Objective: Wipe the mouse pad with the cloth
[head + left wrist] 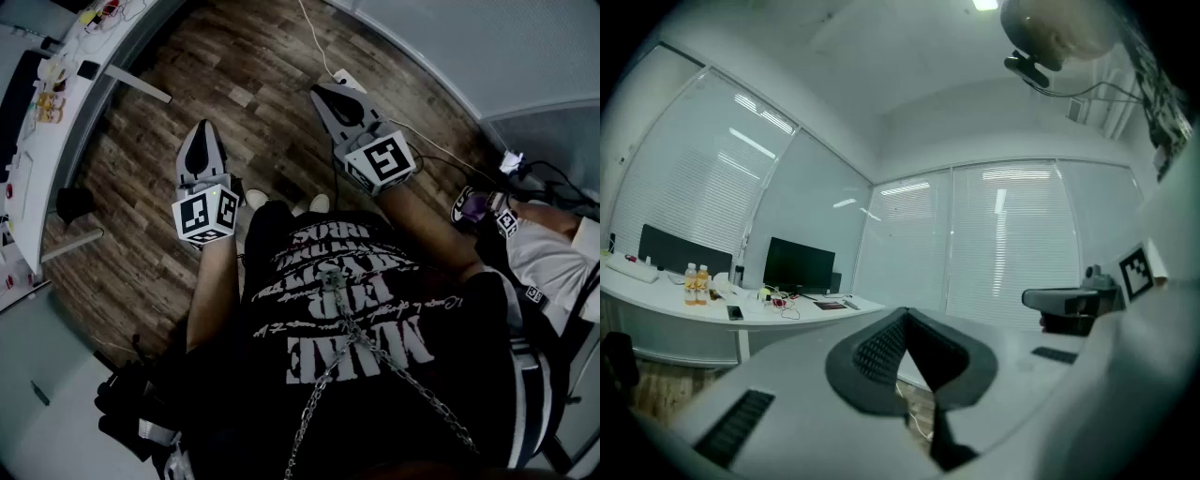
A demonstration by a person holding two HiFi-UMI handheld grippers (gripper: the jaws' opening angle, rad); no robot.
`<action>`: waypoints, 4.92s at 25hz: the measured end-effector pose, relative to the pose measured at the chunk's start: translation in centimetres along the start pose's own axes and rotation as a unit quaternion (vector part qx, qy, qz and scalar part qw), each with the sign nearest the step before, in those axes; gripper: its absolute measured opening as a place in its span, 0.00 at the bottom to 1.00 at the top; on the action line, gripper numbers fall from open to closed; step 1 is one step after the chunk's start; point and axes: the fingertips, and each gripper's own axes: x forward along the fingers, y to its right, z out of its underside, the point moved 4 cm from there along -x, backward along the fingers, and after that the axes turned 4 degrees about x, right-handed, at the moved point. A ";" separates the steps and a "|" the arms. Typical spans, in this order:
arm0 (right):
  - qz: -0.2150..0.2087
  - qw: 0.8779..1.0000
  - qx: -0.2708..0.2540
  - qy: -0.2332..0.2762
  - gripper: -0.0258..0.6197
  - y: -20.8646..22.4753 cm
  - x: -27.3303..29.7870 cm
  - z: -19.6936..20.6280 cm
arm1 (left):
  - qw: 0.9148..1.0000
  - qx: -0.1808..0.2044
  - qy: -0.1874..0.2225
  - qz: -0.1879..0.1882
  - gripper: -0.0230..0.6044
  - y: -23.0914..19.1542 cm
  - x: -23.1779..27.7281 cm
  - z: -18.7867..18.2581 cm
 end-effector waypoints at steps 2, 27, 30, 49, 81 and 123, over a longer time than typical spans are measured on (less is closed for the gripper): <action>-0.001 1.000 -0.001 0.001 0.04 0.1 -0.1 -0.3 | 1.000 0.002 0.001 -0.003 0.05 0.6 -0.7 -0.4; -0.017 0.999 0.042 0.021 0.04 2.3 2.2 -2.1 | 0.999 0.002 0.009 -0.031 0.05 -1.6 1.7 -2.7; -0.015 0.999 0.045 0.013 0.04 2.8 4.0 -1.8 | 1.000 0.006 0.010 -0.020 0.05 -2.8 3.5 -2.7; 0.017 0.998 0.049 0.024 0.04 5.5 16.4 -4.0 | 1.000 -0.018 0.017 0.011 0.05 -12.3 13.6 -3.5; 0.044 0.998 0.034 0.035 0.04 9.2 25.8 -5.5 | 0.993 -0.035 0.064 0.089 0.05 -18.8 23.0 -7.1; -0.039 0.996 0.076 0.020 0.04 38.0 42.9 -5.0 | 0.998 -0.029 0.011 -0.055 0.05 -20.1 51.6 -6.5</action>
